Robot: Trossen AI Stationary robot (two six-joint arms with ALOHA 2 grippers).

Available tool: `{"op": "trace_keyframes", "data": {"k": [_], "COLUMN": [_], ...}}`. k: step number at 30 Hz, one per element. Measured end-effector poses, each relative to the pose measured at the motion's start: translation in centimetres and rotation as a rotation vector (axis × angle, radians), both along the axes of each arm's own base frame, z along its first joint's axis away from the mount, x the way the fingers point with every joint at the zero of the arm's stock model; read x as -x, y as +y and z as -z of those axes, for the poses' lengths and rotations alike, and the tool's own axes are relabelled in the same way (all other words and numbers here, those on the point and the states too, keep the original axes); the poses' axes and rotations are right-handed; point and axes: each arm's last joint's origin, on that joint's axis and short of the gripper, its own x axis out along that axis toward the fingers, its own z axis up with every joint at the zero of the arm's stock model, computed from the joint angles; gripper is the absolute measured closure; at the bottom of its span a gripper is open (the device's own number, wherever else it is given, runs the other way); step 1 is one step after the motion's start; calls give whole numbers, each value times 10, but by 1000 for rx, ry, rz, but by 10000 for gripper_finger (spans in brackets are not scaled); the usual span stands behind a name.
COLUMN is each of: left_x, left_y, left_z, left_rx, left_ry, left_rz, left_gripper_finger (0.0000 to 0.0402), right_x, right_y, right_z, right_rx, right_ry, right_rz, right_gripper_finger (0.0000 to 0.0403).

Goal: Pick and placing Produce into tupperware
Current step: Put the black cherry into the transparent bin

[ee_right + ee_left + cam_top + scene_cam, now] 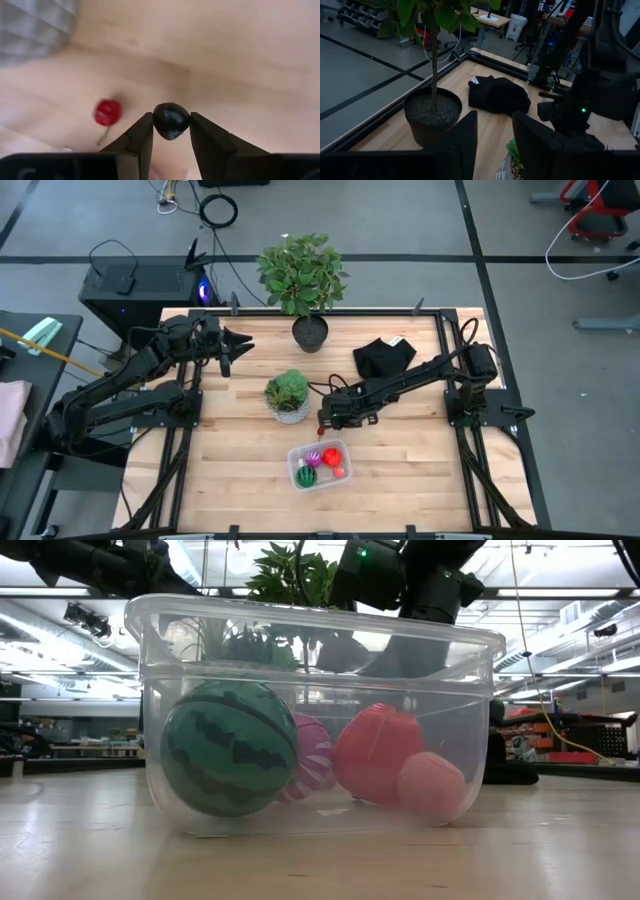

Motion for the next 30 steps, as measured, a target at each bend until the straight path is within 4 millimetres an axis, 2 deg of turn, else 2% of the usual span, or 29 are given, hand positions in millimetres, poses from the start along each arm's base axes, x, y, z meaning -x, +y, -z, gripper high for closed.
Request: {"op": "trace_keyframes", "data": {"k": [7, 11, 14, 18, 21, 24, 30], "left_x": [0, 0, 0, 0, 0, 0, 0], "left_y": [0, 0, 0, 0, 0, 0, 0], "left_z": [0, 0, 0, 0, 0, 0, -1], "left_rx": [1, 1, 1, 1, 1, 0, -5], "left_ry": [1, 1, 1, 1, 1, 0, -6], "left_rz": [0, 0, 0, 0, 0, 0, 0], "left_gripper_finger": [272, 269, 271, 273, 270, 267, 269], "right_x": [3, 5, 5, 5, 9, 13, 15], "right_y": [-19, -17, -1, 40, 71, 89, 97], "right_z": [-26, -52, -75, -94, -96, -88, -82], "right_rx": [54, 61, 37, -37, -64, -25, 124], "right_ry": [-87, -204, -351, -520, -568, -547, -559], "right_rz": [15, -11, -57, -127, -155, -202, -382], "right_gripper_finger": [276, 276, 276, 276, 277, 277, 277]}}
